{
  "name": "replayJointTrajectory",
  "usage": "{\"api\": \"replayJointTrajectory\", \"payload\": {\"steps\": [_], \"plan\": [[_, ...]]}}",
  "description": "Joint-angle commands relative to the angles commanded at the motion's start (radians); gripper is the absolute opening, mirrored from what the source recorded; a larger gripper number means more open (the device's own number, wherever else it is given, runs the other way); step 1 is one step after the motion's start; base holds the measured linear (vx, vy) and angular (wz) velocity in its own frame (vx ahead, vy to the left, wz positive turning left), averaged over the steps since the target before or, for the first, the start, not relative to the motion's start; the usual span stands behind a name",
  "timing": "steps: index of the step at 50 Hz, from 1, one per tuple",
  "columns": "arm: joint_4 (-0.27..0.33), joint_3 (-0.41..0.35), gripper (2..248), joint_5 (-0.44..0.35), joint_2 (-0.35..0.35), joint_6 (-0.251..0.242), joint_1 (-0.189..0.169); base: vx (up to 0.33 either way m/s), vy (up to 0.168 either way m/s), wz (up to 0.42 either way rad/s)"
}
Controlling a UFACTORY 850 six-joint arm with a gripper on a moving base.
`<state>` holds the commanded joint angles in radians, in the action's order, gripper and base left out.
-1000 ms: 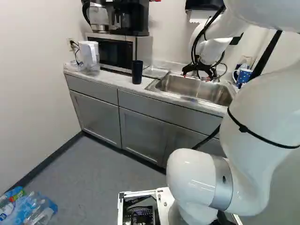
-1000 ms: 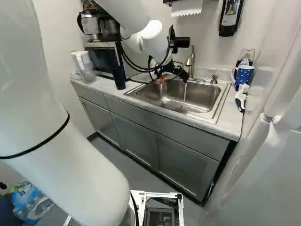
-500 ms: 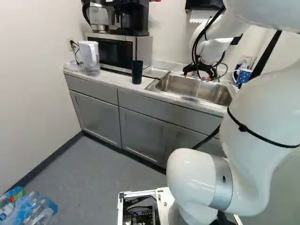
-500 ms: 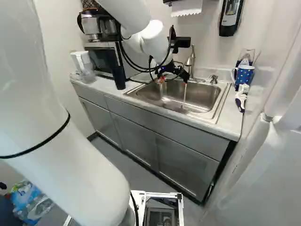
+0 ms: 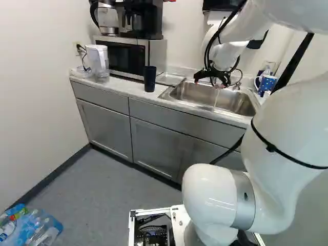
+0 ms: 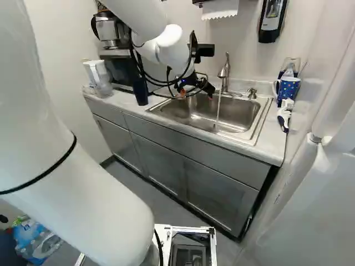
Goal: Rinse the cup and place it in the tray
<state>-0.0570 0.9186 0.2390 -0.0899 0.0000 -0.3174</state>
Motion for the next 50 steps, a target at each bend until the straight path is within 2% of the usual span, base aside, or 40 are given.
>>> {"api": "replayJointTrajectory", "payload": {"steps": [50], "plan": [[0.0, -0.06, 247, 0.0, -0.064, 0.0, 0.17, 0.0, 0.0, 0.0]]}}
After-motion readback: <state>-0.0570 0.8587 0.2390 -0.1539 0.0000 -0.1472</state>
